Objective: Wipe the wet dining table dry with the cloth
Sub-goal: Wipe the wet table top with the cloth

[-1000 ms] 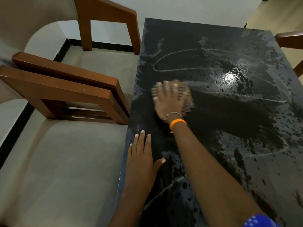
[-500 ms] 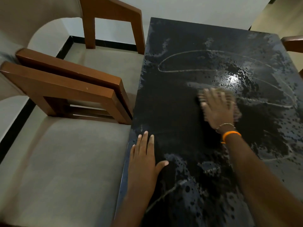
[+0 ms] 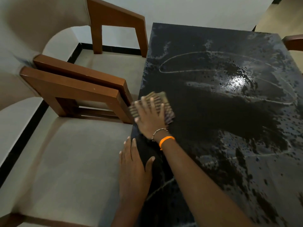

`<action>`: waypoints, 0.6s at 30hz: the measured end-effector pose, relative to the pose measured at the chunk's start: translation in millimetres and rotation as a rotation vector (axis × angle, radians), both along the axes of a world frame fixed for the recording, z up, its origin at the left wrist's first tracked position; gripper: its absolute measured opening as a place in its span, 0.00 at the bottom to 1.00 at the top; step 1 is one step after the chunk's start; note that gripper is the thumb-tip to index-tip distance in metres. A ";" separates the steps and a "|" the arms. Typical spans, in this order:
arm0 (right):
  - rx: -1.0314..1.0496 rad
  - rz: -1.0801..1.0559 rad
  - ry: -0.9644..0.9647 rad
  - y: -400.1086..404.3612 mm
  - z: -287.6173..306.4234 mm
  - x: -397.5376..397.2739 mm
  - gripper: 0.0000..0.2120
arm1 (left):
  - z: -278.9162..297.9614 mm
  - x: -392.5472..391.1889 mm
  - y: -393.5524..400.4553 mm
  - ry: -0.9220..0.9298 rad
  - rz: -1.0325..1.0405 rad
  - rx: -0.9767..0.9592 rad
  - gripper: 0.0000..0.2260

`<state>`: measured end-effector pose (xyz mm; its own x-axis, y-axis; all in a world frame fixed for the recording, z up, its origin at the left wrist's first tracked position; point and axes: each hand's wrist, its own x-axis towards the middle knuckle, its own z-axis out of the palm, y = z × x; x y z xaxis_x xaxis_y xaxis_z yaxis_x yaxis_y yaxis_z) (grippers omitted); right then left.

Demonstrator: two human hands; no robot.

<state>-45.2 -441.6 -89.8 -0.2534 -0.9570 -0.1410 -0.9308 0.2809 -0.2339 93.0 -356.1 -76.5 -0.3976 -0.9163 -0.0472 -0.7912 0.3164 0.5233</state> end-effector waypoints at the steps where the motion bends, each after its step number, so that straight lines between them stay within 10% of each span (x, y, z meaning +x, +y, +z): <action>1: 0.007 0.102 0.006 1.1 -1.1 9.6 0.28 | 0.9 -0.2 4.2 0.004 0.021 -0.005 0.33; 7: -0.027 0.122 0.046 52.4 -2.7 -38.5 0.28 | 6.9 -26.4 32.7 0.012 -0.098 -0.018 0.31; 18: -0.015 -0.615 0.066 240.4 1.7 -249.5 0.26 | -0.5 -105.9 63.7 0.016 -0.333 0.073 0.31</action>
<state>-294.7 -201.2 -88.1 -0.7668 -0.6350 -0.0943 -0.6123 0.7676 -0.1893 -12.8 -292.4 -77.1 -0.6758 -0.7304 -0.0994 -0.6424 0.5174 0.5654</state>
